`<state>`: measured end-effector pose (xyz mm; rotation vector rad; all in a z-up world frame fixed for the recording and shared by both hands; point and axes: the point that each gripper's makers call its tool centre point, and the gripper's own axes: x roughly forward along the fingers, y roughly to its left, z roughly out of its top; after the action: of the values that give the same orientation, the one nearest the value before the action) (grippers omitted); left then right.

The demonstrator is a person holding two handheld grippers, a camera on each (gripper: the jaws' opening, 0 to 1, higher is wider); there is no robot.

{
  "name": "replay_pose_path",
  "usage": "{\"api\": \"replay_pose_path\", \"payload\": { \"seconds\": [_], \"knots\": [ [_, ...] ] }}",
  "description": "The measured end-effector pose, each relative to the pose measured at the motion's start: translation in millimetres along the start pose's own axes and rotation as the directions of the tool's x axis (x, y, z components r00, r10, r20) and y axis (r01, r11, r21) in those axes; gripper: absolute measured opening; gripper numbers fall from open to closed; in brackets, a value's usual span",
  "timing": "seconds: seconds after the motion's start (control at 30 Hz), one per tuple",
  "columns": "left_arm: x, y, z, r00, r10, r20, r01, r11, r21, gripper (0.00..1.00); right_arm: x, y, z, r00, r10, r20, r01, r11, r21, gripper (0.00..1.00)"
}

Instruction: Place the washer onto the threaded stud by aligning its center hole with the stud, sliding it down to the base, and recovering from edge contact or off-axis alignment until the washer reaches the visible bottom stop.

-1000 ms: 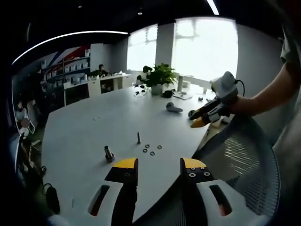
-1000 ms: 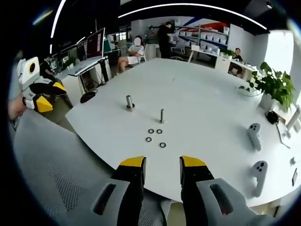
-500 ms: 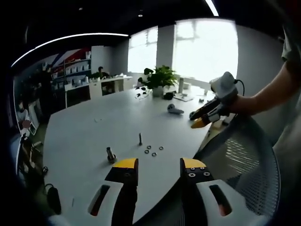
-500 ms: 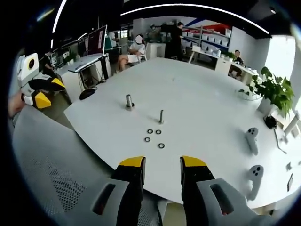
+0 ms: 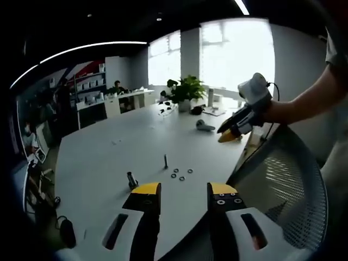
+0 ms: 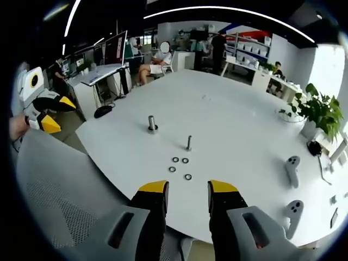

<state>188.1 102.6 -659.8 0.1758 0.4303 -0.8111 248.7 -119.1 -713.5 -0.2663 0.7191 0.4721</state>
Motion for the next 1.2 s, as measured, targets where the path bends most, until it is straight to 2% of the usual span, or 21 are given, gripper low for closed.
{"api": "replay_pose_path", "payload": {
  "seconds": [0.1, 0.47, 0.6, 0.7, 0.97, 1.2],
  "knots": [
    [0, 0.9, 0.4, 1.000, -0.001, 0.003, 0.001, 1.000, -0.016, 0.32, -1, -2, 7.3, 1.000, -0.001, 0.026, 0.000, 1.000, 0.014, 0.31],
    [0, 1.8, 0.0, 1.000, 0.003, 0.001, -0.003, 1.000, -0.022, 0.32, 7, -3, 21.6, 0.999, 0.013, 0.047, -0.015, 0.999, 0.050, 0.31],
    [0, 0.1, 0.4, 1.000, -0.003, 0.004, 0.003, 1.000, -0.015, 0.33, 15, 0, 21.6, 0.999, 0.028, 0.026, -0.030, 0.997, 0.065, 0.31],
    [-2, -1.2, 4.8, 0.999, -0.004, 0.032, 0.005, 1.000, -0.011, 0.33, 20, 5, 21.2, 0.999, 0.037, 0.010, -0.037, 0.998, 0.046, 0.31],
    [-2, -1.0, 3.9, 1.000, -0.010, 0.029, 0.010, 1.000, -0.013, 0.33, 37, 14, 24.2, 0.998, 0.059, -0.030, -0.058, 0.998, 0.031, 0.31],
    [-1, -4.9, 2.2, 1.000, -0.019, 0.014, 0.019, 1.000, 0.015, 0.32, 51, 12, 30.0, 0.996, 0.069, -0.051, -0.069, 0.998, 0.012, 0.31]
  ]
}}
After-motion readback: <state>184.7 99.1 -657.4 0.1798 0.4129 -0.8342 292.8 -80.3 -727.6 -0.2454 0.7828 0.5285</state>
